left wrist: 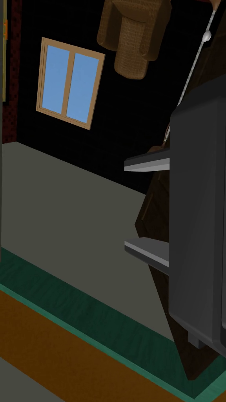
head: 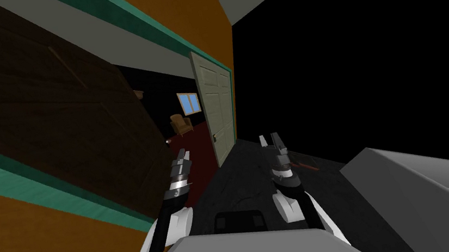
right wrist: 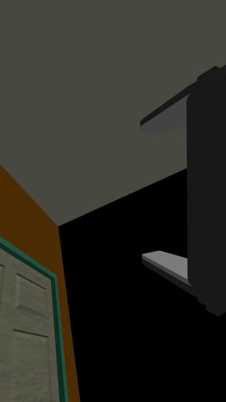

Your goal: Push the door open

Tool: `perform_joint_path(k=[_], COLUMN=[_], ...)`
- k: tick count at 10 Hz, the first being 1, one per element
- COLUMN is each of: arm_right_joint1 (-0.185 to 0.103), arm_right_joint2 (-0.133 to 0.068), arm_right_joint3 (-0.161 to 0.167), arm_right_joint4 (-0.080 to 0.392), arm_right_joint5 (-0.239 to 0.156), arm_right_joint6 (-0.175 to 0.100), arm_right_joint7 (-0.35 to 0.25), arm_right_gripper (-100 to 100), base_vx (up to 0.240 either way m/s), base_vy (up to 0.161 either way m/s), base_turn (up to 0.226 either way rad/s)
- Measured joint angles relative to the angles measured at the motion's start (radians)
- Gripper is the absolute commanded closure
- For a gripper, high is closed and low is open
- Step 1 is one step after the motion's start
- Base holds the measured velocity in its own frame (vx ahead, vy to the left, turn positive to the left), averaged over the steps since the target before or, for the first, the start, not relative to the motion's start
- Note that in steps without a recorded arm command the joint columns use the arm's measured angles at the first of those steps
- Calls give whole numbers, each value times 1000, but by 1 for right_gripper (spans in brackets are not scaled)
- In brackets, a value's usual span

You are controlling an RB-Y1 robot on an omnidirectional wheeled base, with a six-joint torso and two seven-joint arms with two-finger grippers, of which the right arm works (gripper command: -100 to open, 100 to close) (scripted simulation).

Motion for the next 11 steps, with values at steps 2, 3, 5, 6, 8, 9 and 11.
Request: perform_joint_path(k=[2, 3, 5, 6, 8, 9, 11], arm_right_joint1=[-19, -35, -48, -51, -70, -73, -92], arm_right_joint2=[-5, -9, -14, -13, -16, -25, -22], arm_right_joint3=[40, 48, 79, 92, 113, 133, 156], arm_right_joint4=[42, 67, 99, 115, 165, 178, 220], arm_right_joint5=[0, -3, -5, -4, -6, -9, -9], arm_right_joint6=[3, 3, 10, 3, -8, -6, -9], arm_right_joint7=[-6, -10, -17, -16, -21, -27, -29], arm_right_gripper=[-100, -100, -100, -100, -100, -100, -100], base_vx=[133, 125, 91, 91, 101, 105, 85], base_vy=[-2, -6, 2, 7, 22, 29, -15], base_turn=[-19, -26, -9, -17, -25, -14, -13])
